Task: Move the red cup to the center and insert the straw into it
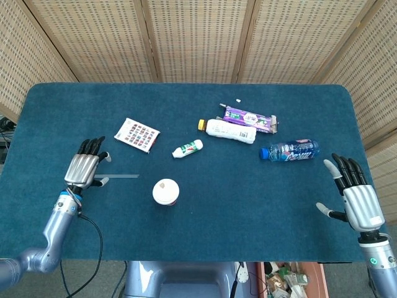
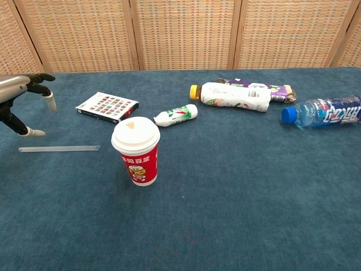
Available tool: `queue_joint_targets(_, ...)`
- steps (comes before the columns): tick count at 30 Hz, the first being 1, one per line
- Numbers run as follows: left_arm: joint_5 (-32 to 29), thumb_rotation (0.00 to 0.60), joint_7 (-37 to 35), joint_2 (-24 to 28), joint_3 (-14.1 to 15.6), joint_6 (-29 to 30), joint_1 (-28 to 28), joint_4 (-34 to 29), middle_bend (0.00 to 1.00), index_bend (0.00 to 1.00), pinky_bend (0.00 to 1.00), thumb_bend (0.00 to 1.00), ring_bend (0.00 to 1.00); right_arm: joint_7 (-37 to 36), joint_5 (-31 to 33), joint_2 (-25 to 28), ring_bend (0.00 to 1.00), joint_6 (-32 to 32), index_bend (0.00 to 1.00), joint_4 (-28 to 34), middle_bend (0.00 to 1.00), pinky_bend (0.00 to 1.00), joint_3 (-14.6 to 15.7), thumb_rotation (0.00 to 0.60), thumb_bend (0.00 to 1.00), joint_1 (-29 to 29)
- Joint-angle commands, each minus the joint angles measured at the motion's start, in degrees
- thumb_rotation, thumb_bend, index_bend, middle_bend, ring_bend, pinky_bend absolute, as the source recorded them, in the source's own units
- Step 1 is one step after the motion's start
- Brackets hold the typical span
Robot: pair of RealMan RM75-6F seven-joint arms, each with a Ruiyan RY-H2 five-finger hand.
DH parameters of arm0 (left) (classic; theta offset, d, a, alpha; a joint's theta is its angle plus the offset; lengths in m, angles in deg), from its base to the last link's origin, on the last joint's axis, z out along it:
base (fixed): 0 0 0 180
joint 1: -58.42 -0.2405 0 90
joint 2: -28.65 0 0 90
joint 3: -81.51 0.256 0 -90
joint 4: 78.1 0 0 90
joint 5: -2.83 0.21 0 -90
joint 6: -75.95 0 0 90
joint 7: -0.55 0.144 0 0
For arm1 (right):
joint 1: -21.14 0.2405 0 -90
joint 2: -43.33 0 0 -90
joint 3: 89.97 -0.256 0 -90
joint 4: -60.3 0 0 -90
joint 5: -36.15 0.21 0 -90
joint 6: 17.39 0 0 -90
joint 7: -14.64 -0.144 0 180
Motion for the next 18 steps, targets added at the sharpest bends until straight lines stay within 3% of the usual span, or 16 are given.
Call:
queue_joint_targets(1, -1.1, 0.600, -0.9, -1.8, 0.7, -0.6, 0.0, 3.3, 0.00, 0.45, 0.00, 0.29, 0.00, -0.8, -0.3, 0.0, 0.00, -0.6, 0.00, -0.4, 0.00, 0.00, -0.5, 0.600, 0.00, -0.1)
queue_joint_targets(18, -2.4, 0.600, -6.6, -7.5, 2.0, -5.0, 0.6, 15.6, 0.00, 0.50, 0.00, 0.30, 0.00, -3.6, -1.1, -0.4, 0.00, -3.6, 0.00, -1.2, 0.00, 0.00, -2.6, 0.600, 0.00, -0.6)
